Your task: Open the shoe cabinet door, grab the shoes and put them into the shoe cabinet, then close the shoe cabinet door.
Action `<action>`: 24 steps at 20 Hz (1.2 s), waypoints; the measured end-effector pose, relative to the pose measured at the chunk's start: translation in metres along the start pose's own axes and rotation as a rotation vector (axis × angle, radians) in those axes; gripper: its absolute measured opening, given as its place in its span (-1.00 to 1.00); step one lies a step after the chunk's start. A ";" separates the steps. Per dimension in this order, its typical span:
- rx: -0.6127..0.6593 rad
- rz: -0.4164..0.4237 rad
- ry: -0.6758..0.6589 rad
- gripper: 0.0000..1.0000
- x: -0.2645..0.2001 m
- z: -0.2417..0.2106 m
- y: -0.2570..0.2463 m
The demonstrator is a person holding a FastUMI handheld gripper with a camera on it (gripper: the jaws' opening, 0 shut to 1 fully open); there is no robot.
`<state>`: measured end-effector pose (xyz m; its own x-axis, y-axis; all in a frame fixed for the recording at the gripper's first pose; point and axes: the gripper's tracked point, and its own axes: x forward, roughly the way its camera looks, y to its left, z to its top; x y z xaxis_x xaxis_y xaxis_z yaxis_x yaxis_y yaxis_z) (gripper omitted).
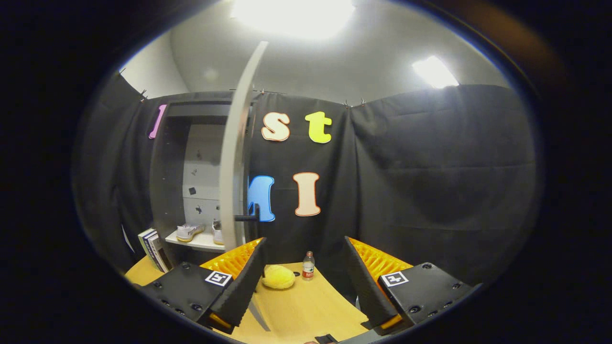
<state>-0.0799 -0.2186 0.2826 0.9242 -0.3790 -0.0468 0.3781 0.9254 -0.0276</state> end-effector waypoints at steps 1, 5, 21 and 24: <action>0.011 0.003 0.010 0.95 0.013 -0.005 -0.009; 0.069 0.076 0.061 0.95 0.061 -0.026 -0.023; 0.002 0.353 0.097 0.78 0.104 -0.047 0.049; 0.011 0.316 0.110 0.79 0.086 -0.047 0.062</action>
<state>0.0204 -0.1945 0.2297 0.9847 -0.0713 -0.1592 0.0748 0.9971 0.0162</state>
